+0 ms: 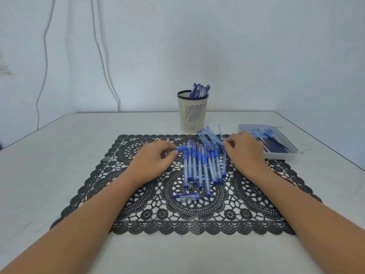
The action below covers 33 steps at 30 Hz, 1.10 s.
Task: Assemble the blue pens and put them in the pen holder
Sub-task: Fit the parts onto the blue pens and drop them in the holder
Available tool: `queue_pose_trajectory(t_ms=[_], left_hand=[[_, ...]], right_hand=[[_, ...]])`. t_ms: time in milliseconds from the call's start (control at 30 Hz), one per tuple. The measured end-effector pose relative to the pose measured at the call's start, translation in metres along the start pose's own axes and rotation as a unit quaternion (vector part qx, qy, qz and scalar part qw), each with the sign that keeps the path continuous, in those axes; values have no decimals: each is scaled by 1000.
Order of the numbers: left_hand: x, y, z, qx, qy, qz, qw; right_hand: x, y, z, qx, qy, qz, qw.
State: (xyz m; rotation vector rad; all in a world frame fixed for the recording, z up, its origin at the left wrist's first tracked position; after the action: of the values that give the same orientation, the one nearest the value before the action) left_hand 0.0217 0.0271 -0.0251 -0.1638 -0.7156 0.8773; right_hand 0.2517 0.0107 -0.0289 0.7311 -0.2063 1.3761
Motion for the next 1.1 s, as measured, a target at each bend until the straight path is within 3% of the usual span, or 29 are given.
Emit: queue_pose_trajectory(t_ms=[100, 233, 400, 567, 733, 1100], left_hand=[[1, 1, -1, 4, 2, 2, 1000], [0, 2, -1, 4, -1, 6, 1000], [1, 1, -1, 3, -7, 6, 1000], [1, 2, -2, 11, -3, -1, 1000], [1, 3, -3, 12, -4, -2, 1000], [1, 4, -3, 15, -1, 2, 1000]], right_hand=[[2, 2, -1, -43, 31, 16, 998], [8, -7, 8, -6, 26, 11, 1000], [24, -46, 29, -27, -14, -99, 995], [28, -82, 27, -101, 92, -196, 971], [29, -83, 20, -61, 130, -208, 968], [33, -79, 16, -52, 113, -213, 969]])
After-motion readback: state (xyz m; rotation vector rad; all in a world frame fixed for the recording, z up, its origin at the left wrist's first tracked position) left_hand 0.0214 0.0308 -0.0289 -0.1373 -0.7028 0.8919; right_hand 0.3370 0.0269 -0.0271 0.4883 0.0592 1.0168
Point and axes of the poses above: each hand's wrist, its own x-axis towards the middle knuckle, its own z-axis out of the back of the hand, y = z × x, the point moved 3 cm from there along x, towards the middle knuckle
